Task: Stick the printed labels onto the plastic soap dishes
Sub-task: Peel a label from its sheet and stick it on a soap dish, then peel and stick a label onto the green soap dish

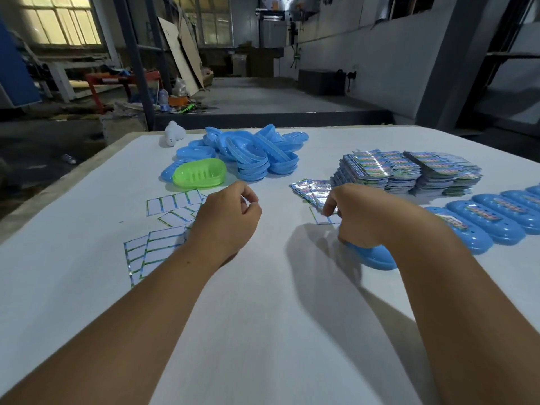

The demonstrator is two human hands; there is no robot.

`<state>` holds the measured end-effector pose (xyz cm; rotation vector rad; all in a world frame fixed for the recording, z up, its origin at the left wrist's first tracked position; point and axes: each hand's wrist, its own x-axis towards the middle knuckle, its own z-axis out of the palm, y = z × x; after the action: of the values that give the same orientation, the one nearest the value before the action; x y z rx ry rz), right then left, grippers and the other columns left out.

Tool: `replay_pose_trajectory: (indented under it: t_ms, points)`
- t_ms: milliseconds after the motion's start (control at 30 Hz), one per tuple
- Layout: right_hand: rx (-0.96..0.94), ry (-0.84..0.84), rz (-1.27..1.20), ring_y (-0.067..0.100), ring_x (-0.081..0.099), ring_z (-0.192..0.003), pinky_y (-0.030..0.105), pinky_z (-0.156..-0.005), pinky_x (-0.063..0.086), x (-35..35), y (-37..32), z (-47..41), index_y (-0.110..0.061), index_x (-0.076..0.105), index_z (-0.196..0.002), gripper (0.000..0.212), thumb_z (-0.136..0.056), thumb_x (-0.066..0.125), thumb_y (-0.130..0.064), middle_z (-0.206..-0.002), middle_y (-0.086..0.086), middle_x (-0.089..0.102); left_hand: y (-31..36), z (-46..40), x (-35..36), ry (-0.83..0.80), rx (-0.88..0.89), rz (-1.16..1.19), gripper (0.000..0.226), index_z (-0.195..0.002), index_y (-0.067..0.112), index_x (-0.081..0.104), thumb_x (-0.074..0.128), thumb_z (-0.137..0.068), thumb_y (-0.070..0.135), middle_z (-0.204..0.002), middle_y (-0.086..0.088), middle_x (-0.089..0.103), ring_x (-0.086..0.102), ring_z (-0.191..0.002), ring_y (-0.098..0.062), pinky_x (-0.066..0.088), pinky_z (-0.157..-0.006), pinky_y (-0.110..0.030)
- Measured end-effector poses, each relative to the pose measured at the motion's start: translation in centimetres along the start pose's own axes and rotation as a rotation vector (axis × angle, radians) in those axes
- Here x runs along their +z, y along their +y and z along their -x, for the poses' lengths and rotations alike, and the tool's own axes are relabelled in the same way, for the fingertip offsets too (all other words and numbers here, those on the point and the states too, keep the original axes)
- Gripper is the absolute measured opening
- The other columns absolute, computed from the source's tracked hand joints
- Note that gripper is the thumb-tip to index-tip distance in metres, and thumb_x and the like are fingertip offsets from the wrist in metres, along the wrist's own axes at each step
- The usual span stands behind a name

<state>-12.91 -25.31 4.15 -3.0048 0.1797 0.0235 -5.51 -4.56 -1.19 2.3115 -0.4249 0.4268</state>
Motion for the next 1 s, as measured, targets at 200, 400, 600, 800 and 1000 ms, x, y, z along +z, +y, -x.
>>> replay_pose_trajectory:
  t_ms: [200,400,600,800,1000]
  points:
    - [-0.037,0.009,-0.05,0.02,0.055,-0.094,0.03,-0.072,0.045,0.5,-0.5,-0.6,-0.028,0.063,-0.119,0.034,-0.088,0.062,-0.014,-0.103,-0.006,0.056,-0.9,-0.9,-1.2,0.167,-0.01,-0.085,0.007,-0.092,0.023,0.066,0.06,-0.09,0.024,-0.087,0.009,0.065,0.057,-0.083,-0.017,0.045,-0.072,-0.032]
    - [-0.119,0.021,-0.122,0.016,0.057,-0.093,0.029,-0.075,0.044,1.5,-1.7,-0.9,-0.029,0.062,-0.121,0.031,-0.092,0.061,-0.022,-0.108,-0.005,0.064,-4.0,-3.0,-2.7,0.171,-0.056,-0.409,0.034,-0.129,0.019,0.059,0.05,-0.095,0.02,-0.131,-0.004,0.06,0.047,-0.122,-0.03,0.04,-0.095,-0.044]
    - [-0.153,0.038,-0.144,0.013,0.051,-0.097,0.027,-0.077,0.038,2.3,-2.4,-1.1,-0.031,0.062,-0.124,0.035,-0.091,0.064,-0.039,-0.113,-0.007,0.062,-6.1,-5.4,-2.4,-0.124,-0.097,-0.407,0.051,-0.151,0.025,0.035,0.041,-0.1,0.026,-0.15,-0.008,0.045,0.039,-0.135,-0.031,0.034,-0.108,-0.047]
    - [-0.146,0.056,-0.156,0.013,0.056,-0.094,0.029,-0.076,0.043,2.5,-2.5,-1.3,-0.031,0.062,-0.12,0.033,-0.09,0.065,-0.043,-0.109,-0.01,0.062,-7.0,-5.7,-1.8,-0.022,-0.157,-0.448,0.046,-0.131,0.029,0.055,0.05,-0.094,0.056,-0.133,-0.008,0.05,0.044,-0.124,-0.032,0.041,-0.097,-0.046]
    - [-0.139,0.051,-0.152,0.012,0.061,-0.09,0.03,-0.076,0.048,2.8,-2.8,-1.4,-0.033,0.064,-0.115,0.029,-0.09,0.064,-0.049,-0.103,-0.012,0.067,-7.0,-5.6,-2.2,0.125,-0.162,-0.368,0.025,-0.088,0.026,0.061,0.059,-0.091,0.051,-0.095,-0.001,0.052,0.056,-0.099,-0.03,0.046,-0.08,-0.04]
